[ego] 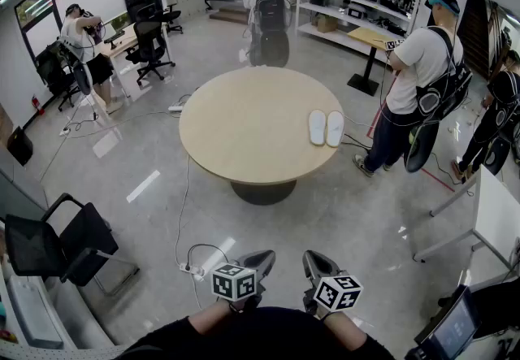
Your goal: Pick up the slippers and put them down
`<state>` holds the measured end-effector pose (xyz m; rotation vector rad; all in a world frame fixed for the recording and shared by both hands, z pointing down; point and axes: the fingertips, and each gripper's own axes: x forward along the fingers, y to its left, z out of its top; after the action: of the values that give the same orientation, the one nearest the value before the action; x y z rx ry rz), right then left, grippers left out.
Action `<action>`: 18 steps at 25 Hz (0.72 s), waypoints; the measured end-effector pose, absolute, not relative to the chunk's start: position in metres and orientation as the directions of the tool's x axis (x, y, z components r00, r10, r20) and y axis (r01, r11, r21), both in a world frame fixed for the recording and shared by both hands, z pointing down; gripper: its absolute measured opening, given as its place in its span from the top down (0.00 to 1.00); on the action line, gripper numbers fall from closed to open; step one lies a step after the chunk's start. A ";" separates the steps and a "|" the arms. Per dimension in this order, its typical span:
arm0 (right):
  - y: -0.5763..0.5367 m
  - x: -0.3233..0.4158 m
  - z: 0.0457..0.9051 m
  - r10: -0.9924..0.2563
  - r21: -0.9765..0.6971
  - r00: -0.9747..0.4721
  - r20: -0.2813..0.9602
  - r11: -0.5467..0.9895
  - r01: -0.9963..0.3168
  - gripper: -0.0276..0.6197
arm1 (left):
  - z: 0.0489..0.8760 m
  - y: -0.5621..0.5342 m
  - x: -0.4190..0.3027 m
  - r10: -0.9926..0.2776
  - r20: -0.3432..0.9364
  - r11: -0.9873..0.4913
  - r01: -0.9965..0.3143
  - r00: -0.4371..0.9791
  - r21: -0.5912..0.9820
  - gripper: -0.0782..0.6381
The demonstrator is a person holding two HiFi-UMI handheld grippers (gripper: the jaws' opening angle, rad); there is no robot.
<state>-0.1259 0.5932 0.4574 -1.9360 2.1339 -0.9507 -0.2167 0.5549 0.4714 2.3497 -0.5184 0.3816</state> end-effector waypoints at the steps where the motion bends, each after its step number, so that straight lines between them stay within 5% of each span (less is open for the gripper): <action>1: 0.601 -0.111 0.457 -0.929 -0.514 -0.183 0.321 -0.009 -0.858 0.93 | 0.472 0.563 -0.202 -0.256 0.406 -0.680 -0.462 0.877 0.570 0.85; 18: 0.644 -0.015 0.481 -0.945 -0.612 -0.192 0.265 -0.011 -0.790 0.93 | 0.492 0.610 -0.114 -0.252 0.466 -0.680 -0.498 0.848 0.538 0.85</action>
<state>-0.0155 0.6438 0.4810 -1.8335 2.0341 -0.9924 -0.1138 0.6101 0.4923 2.3372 -0.5430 0.4689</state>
